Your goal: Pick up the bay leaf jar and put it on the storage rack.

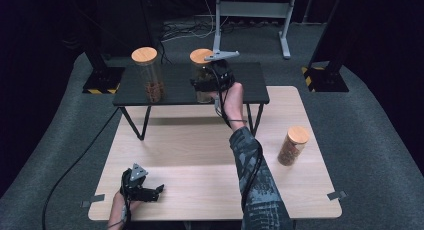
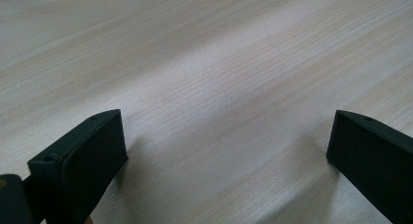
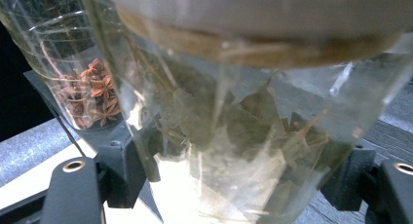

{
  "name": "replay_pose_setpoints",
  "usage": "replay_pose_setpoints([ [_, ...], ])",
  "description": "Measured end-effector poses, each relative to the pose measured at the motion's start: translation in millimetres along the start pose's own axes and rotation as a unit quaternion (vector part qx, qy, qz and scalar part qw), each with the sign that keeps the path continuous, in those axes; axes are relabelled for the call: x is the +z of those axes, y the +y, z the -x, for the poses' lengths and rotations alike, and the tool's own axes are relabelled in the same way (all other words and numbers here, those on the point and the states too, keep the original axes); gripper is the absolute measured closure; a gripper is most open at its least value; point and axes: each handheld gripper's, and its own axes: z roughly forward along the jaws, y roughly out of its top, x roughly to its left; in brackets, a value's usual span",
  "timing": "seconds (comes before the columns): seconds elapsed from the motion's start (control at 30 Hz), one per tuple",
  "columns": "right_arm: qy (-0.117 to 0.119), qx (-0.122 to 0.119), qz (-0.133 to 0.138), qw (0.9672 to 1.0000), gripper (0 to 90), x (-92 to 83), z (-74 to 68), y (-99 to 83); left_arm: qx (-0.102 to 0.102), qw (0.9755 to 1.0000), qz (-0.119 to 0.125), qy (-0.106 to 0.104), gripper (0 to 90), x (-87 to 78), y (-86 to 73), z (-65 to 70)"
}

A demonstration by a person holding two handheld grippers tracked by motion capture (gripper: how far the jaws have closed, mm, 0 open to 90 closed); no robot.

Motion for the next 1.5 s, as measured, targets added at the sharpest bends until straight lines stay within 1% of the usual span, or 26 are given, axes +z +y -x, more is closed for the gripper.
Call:
replay_pose_setpoints([
  [0.53, -0.007, 0.002, -0.009, 0.9999, 24.8, 8.2, -1.1, 5.9, 0.0, 1.0, 0.0, 0.0, 0.0, 0.0, 0.0, 0.0],
  [0.9, -0.01, 0.004, -0.01, 0.9999, 24.9, 11.9, -0.1, 7.6, 0.0, 1.0, 0.0, 0.0, 0.0, 0.0, 0.0, -0.1],
  [1.07, -0.011, 0.007, -0.009, 0.9999, 24.8, 13.3, -0.5, 7.9, 0.0, 1.0, 0.0, 0.0, 0.0, 0.0, 0.0, -0.1],
  [1.5, -0.011, 0.006, -0.012, 0.9998, 24.8, 13.0, -0.6, 8.5, 0.0, 1.0, 0.0, 0.0, 0.0, 0.0, 0.0, -0.1],
])
